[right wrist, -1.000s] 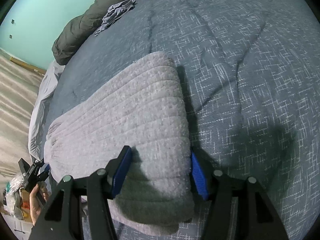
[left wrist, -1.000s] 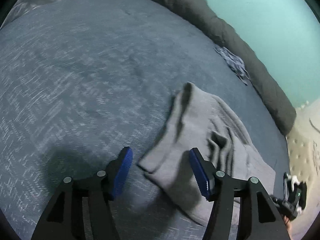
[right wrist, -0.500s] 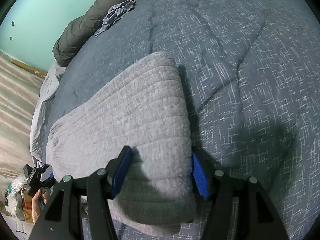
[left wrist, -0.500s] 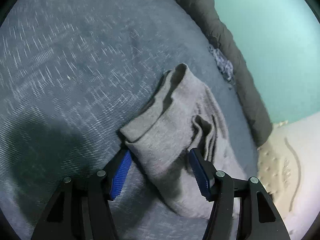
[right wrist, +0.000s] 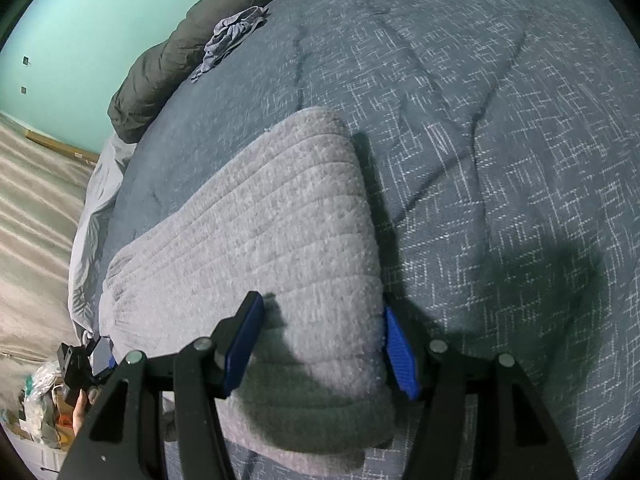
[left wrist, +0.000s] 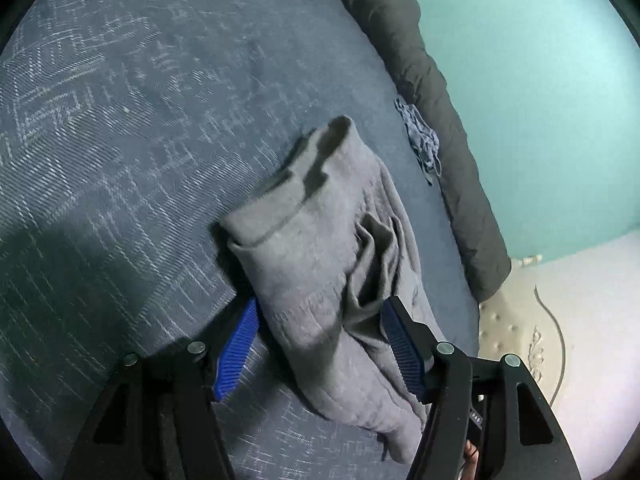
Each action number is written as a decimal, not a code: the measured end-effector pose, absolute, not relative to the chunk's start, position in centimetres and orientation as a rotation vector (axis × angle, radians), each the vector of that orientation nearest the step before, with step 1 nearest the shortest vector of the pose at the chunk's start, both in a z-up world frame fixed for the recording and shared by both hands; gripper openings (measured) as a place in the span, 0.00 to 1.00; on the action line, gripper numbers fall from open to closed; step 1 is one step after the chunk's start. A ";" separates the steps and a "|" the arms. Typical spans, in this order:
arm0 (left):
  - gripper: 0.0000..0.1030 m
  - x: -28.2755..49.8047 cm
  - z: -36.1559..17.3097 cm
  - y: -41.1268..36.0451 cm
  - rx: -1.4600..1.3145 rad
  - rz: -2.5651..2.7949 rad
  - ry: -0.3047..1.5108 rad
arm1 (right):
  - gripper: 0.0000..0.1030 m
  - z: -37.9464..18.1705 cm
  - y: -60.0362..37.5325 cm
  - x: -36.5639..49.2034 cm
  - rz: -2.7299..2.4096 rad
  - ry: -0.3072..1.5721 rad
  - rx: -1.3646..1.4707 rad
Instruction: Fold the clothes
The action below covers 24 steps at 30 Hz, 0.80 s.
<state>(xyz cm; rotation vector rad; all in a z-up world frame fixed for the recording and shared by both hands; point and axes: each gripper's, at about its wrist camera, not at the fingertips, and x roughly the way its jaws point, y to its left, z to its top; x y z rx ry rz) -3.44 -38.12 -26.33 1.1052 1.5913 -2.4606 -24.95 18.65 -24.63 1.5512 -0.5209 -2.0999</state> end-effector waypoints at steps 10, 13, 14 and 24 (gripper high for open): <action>0.68 -4.1 -26.4 -36.0 1.145 -2.496 1.548 | 0.59 -24.6 18.5 -24.8 -2.103 -0.526 1.549; 0.68 -4.2 -26.2 -35.5 1.128 -2.508 1.551 | 0.59 -24.6 18.4 -24.7 -2.104 -0.521 1.549; 0.68 -4.2 -26.2 -35.2 1.127 -2.512 1.549 | 0.59 -24.6 18.5 -24.7 -2.103 -0.519 1.548; 0.68 -5.5 -26.8 -35.5 1.090 -2.509 1.540 | 0.59 -24.6 18.4 -24.6 -2.103 -0.506 1.545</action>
